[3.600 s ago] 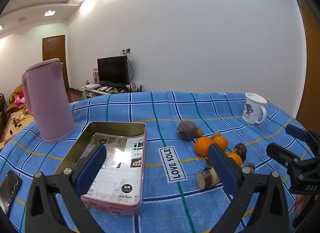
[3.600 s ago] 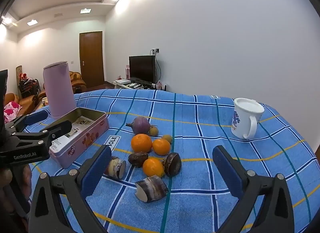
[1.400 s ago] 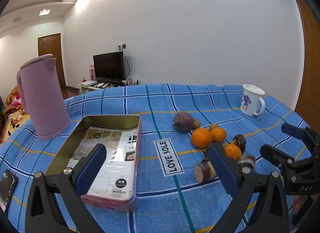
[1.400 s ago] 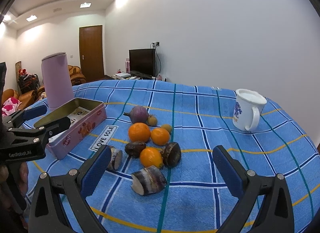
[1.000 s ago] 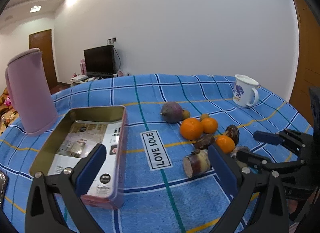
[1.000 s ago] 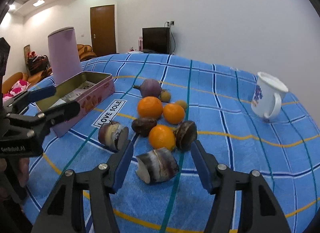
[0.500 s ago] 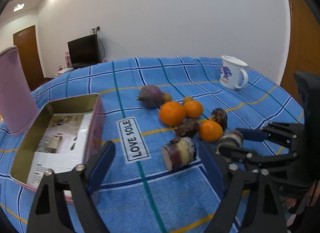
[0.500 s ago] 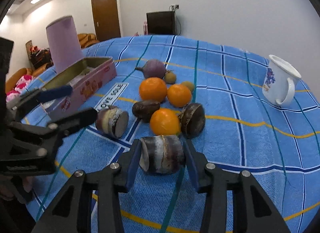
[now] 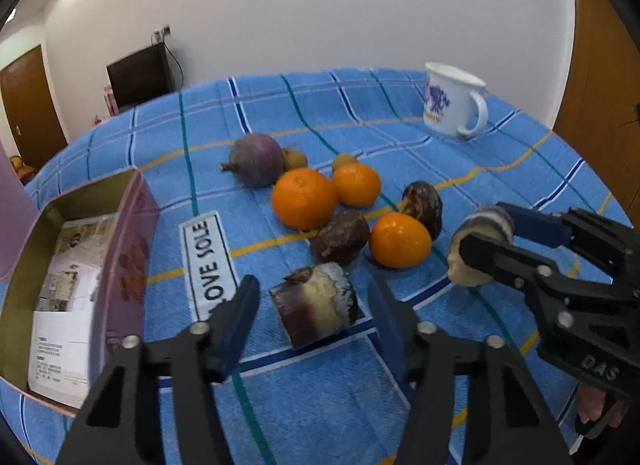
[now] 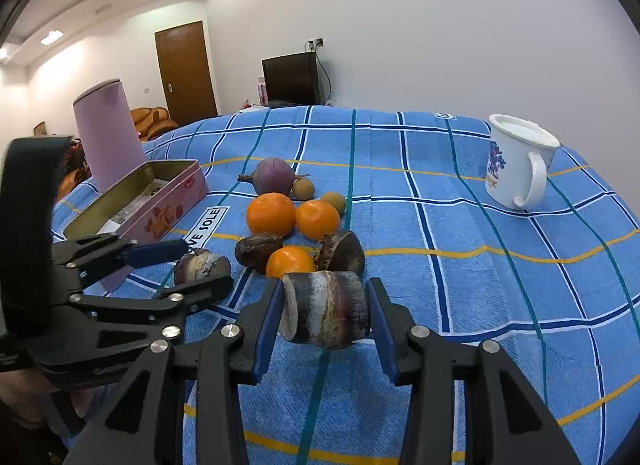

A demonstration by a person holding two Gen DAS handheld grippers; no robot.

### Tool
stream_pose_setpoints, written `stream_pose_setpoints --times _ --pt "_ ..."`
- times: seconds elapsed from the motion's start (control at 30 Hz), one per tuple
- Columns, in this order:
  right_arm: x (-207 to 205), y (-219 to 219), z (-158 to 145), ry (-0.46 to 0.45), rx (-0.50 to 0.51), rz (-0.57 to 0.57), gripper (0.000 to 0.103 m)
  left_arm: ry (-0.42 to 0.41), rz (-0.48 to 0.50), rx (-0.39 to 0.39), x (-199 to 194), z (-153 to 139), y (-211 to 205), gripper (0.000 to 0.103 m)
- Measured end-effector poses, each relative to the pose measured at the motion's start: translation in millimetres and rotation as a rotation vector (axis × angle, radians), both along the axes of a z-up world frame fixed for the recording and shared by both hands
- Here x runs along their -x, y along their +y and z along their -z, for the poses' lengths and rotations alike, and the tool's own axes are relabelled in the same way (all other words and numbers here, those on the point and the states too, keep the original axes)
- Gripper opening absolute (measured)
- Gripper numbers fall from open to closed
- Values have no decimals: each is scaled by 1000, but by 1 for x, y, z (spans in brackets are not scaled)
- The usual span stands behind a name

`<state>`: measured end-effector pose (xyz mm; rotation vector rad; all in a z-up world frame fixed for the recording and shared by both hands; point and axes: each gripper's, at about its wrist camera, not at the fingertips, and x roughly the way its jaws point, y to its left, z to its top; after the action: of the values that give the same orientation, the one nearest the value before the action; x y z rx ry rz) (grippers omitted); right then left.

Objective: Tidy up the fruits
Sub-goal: 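Close the right tool on a sugarcane piece while the left tool grasps another sugarcane piece, then lift the sugarcane pieces off the cloth with both tools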

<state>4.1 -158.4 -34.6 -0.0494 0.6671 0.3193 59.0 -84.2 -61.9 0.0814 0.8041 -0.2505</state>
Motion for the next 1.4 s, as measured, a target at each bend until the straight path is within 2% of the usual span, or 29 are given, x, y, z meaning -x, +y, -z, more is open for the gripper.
stream_pose_setpoints --times 0.1,0.27,0.73,0.8,0.93,1.3,1.37,1.4 --pt "0 -1 0 1 -2 -5 44 14 -3 21 -2 1 3 47" --pt "2 -2 -1 -8 -8 -6 44 5 -4 46 0 1 7 47" --pt "13 -2 -9 -78 -29 -31 44 -152 -18 56 21 -19 13 47" --pt "15 -2 -10 -86 -33 -35 38 -168 -19 58 23 -21 14 47" --pt "19 -3 -12 -115 -41 -46 36 -201 -15 66 27 -24 14 47" --pt "7 -11 -5 -39 -67 0 37 -201 -15 65 28 -24 14 47" --pt "5 -9 -4 -29 -56 -6 42 -201 -16 67 29 -24 14 47" --pt "4 -7 -3 -24 -44 -6 48 -200 -17 66 29 -24 13 47"
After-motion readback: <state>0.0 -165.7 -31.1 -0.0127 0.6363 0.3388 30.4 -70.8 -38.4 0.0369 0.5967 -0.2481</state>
